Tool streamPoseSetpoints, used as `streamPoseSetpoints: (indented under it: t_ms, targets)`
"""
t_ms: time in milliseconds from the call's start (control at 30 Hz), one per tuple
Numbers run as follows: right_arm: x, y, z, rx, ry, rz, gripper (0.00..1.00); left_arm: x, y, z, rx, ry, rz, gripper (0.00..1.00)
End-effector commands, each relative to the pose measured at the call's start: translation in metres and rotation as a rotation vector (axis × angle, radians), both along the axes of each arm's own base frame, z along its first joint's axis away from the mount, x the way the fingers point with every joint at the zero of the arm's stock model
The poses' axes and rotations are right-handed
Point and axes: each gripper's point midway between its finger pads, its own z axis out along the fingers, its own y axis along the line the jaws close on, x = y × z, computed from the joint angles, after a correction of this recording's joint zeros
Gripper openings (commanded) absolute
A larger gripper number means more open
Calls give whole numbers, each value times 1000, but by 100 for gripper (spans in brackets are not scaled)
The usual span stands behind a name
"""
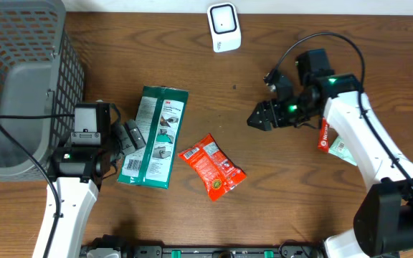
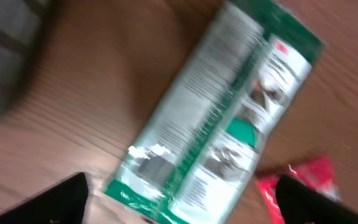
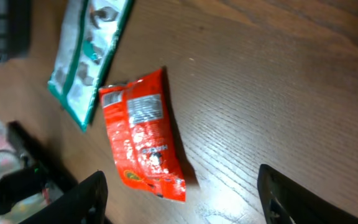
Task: Scan the item barcode
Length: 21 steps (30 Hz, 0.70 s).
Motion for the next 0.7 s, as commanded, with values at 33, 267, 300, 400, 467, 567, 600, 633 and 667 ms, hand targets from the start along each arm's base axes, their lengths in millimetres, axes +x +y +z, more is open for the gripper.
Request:
streamPoseSetpoints:
  t_ms: [33,267,300,400,467,567,600,633,667]
  targets:
    - [-2,4,11,78,-66,93,75,-7,-38,2,-210,25,-90,22]
    - [1,2,1,59,-82,88,79,-23,-59,-19,-225,84,-164,7]
    - [0,1,-2,59,-78,88,79,-25,-62,-22,-225,89,-175,7]
    - [-5,2,-12,62,-64,88,80,-31,-73,-34,-225,115,-216,8]
    - [-7,2,-20,67,-49,73,81,-34,-82,-41,-229,138,-234,7]
    - [-11,2,-32,69,-26,50,82,-37,-100,-52,-226,173,-288,8]
    - [-14,3,-38,70,-17,46,82,-37,-109,-58,-227,188,-309,8]
    - [-16,3,-40,73,-13,47,82,-36,-115,-62,-229,197,-316,7]
    - [-18,4,-42,81,-8,50,82,-35,-121,-67,-231,206,-325,8]
